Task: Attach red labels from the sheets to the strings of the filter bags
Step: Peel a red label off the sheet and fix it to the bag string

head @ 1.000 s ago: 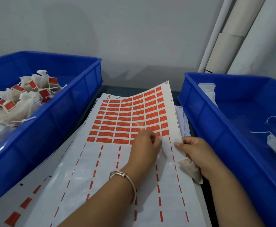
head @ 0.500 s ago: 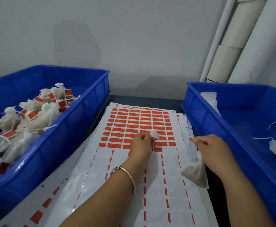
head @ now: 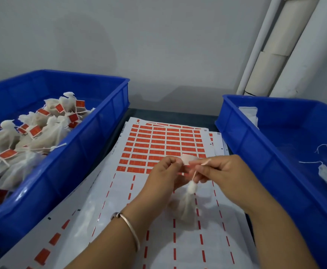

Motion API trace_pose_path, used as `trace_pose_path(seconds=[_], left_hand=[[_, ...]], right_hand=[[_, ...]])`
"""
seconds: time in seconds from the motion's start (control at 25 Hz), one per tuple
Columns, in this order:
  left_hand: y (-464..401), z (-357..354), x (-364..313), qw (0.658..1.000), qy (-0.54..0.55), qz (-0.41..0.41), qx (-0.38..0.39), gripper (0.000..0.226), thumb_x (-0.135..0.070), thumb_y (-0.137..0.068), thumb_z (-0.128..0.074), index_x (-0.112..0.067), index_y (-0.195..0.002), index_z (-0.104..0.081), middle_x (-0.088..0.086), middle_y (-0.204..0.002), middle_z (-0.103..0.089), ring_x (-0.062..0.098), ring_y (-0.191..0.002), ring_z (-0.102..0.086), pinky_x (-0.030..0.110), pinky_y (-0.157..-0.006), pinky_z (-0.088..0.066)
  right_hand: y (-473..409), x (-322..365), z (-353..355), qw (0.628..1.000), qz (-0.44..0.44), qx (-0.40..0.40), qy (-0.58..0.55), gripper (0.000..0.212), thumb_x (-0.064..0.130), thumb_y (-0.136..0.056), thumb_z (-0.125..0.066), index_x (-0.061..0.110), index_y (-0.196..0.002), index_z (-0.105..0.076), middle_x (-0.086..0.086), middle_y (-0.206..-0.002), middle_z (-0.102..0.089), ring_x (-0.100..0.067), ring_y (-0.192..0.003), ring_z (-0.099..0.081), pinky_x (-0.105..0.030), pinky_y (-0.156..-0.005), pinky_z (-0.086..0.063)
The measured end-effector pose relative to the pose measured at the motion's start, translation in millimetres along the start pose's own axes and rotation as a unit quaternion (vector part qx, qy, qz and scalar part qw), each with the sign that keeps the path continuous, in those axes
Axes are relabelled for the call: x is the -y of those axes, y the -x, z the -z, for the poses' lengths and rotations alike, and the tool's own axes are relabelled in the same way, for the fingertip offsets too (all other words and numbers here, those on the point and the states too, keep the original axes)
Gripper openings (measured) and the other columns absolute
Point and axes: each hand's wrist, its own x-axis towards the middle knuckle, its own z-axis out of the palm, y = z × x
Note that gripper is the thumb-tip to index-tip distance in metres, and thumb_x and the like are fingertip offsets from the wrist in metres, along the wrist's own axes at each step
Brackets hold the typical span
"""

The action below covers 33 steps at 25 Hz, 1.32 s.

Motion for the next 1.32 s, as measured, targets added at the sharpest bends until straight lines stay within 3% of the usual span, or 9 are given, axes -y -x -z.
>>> trace_pose_path(seconds=[0.16, 0.32, 0.6, 1.0, 1.16, 1.32], left_hand=[[-1.7, 1.6, 2.2, 0.999, -0.021, 0.007, 0.031, 0.019, -0.025, -0.097, -0.045, -0.016, -0.091, -0.061, -0.002, -0.073, -0.071, 0.013, -0.063, -0.067, 0.034, -0.075, -0.057], [-3.3, 1.6, 2.0, 0.998, -0.055, -0.007, 0.016, 0.021, -0.027, -0.097, -0.046, -0.020, -0.084, -0.061, -0.006, -0.070, -0.070, 0.019, -0.075, -0.067, 0.034, -0.082, -0.055], [-2.4, 4.2, -0.4, 0.994, -0.104, -0.037, 0.015, 0.022, -0.018, -0.096, -0.046, -0.018, -0.078, -0.060, -0.010, -0.059, -0.066, 0.006, -0.053, -0.063, 0.017, -0.056, -0.054], [-3.2, 6.4, 0.7, 0.988, -0.140, -0.057, 0.024, 0.025, -0.016, -0.094, -0.051, -0.022, -0.073, -0.062, -0.010, -0.060, -0.065, 0.009, -0.055, -0.063, 0.021, -0.061, -0.056], [-1.0, 6.8, -1.6, 0.989, -0.130, -0.065, 0.032, 0.024, -0.019, -0.093, -0.052, -0.026, -0.074, -0.064, -0.014, -0.065, -0.067, 0.005, -0.056, -0.063, 0.015, -0.057, -0.052], [3.0, 6.1, -4.9, 0.989, -0.117, -0.076, 0.055, 0.025, -0.018, -0.092, -0.055, -0.030, -0.073, -0.066, -0.019, -0.066, -0.065, -0.002, -0.060, -0.062, 0.009, -0.051, -0.046]], right_hand=[[-7.1, -20.5, -10.4, 0.995, -0.024, -0.094, -0.037, 0.012, 0.029, -0.079, -0.068, 0.040, -0.084, -0.066, 0.024, -0.092, -0.066, 0.001, -0.089, -0.062, -0.003, -0.067, -0.047], [-7.6, -23.8, -12.1, 0.991, -0.049, -0.091, -0.081, 0.019, 0.044, -0.073, -0.061, 0.038, -0.090, -0.067, 0.032, -0.091, -0.065, 0.007, -0.087, -0.063, 0.000, -0.063, -0.045], [-6.0, -28.2, -13.2, 0.984, -0.068, -0.093, -0.138, 0.033, 0.050, -0.063, -0.061, 0.034, -0.091, -0.070, 0.024, -0.091, -0.071, 0.002, -0.089, -0.066, -0.012, -0.069, -0.054], [-6.8, -33.6, -14.6, 0.982, -0.069, -0.095, -0.149, 0.036, 0.046, -0.064, -0.062, 0.030, -0.096, -0.071, 0.019, -0.093, -0.072, 0.000, -0.087, -0.068, -0.013, -0.067, -0.054], [-7.6, -37.1, -14.5, 0.980, -0.076, -0.105, -0.153, 0.030, 0.043, -0.069, -0.065, 0.030, -0.095, -0.070, 0.018, -0.092, -0.072, -0.004, -0.085, -0.069, -0.016, -0.065, -0.056], [-9.1, -40.8, -13.9, 0.977, -0.085, -0.110, -0.161, 0.010, 0.030, -0.080, -0.068, 0.031, -0.090, -0.070, 0.019, -0.088, -0.072, -0.002, -0.082, -0.068, -0.014, -0.060, -0.053]])
